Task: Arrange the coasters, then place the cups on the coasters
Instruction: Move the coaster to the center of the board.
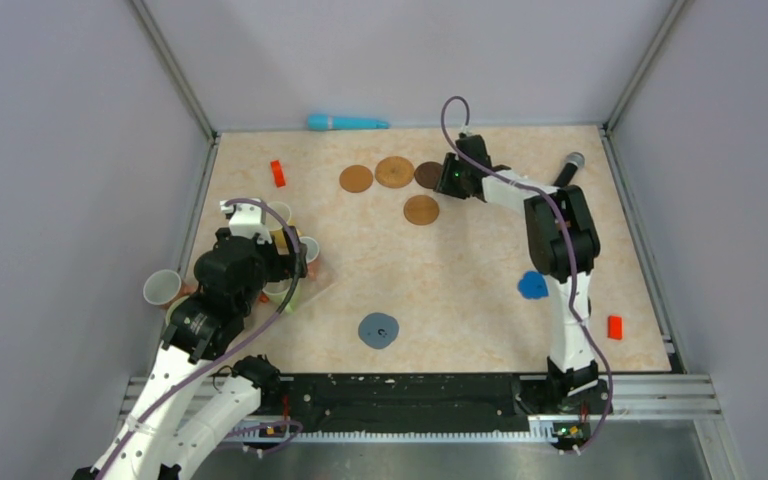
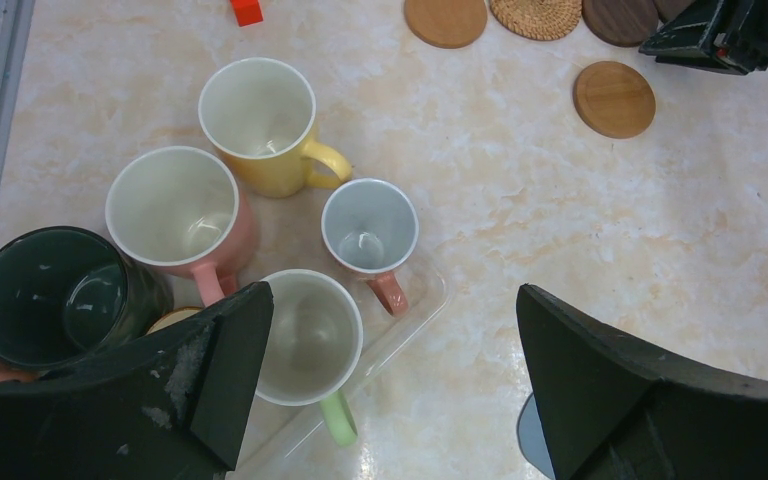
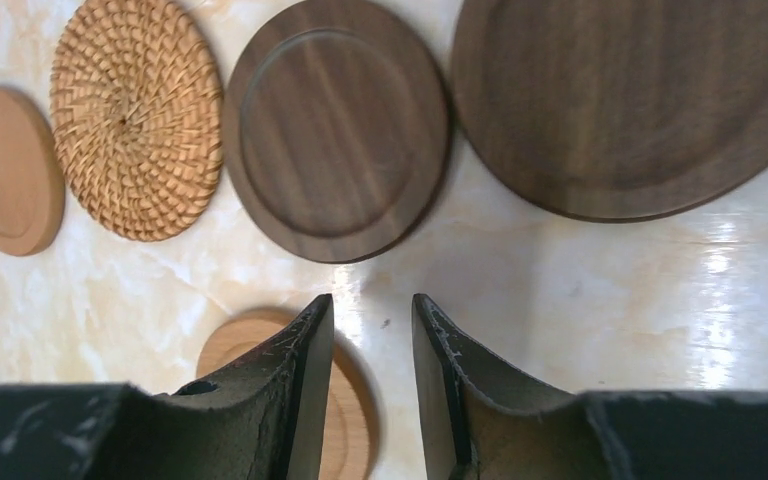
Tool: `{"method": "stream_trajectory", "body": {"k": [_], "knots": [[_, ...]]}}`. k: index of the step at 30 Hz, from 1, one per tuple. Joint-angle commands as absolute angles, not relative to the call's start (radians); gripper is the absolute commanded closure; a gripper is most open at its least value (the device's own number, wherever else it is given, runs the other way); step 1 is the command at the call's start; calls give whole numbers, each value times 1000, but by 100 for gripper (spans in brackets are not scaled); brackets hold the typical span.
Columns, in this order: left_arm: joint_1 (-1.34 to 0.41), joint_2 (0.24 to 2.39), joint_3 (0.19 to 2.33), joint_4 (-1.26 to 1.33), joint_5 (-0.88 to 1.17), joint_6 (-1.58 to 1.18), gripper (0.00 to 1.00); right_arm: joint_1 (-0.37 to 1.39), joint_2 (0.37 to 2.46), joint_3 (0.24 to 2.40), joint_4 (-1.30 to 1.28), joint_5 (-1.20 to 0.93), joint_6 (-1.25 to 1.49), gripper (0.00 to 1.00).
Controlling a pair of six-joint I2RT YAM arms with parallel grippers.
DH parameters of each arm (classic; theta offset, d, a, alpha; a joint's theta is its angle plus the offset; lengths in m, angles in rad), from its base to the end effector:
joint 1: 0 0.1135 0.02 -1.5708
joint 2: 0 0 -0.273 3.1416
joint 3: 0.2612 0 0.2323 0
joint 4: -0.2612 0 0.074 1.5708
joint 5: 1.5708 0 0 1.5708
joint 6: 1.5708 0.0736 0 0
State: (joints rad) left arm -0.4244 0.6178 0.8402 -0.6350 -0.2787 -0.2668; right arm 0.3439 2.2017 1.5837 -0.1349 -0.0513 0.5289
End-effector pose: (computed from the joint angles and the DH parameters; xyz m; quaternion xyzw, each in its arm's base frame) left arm 0.1320 -0.0374 0.3216 -0.0105 0.8323 -0.0742 0.5493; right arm 0.4754 0.1743 0.1520 0.0746 0.9143 0.1893 0.3503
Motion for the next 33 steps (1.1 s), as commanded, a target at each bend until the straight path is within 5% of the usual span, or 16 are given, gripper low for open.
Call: {"method": "stream_trajectory", "body": {"k": [1, 16, 33], "knots": [[-424, 612, 835, -594, -287, -270, 3, 359, 2227, 1623, -97, -61, 566, 65], [-425, 614, 834, -594, -286, -270, 3, 358, 2317, 1765, -115, -55, 559, 68], [-425, 609, 835, -594, -284, -270, 3, 366, 2015, 1538, -128, -146, 515, 66]]}}
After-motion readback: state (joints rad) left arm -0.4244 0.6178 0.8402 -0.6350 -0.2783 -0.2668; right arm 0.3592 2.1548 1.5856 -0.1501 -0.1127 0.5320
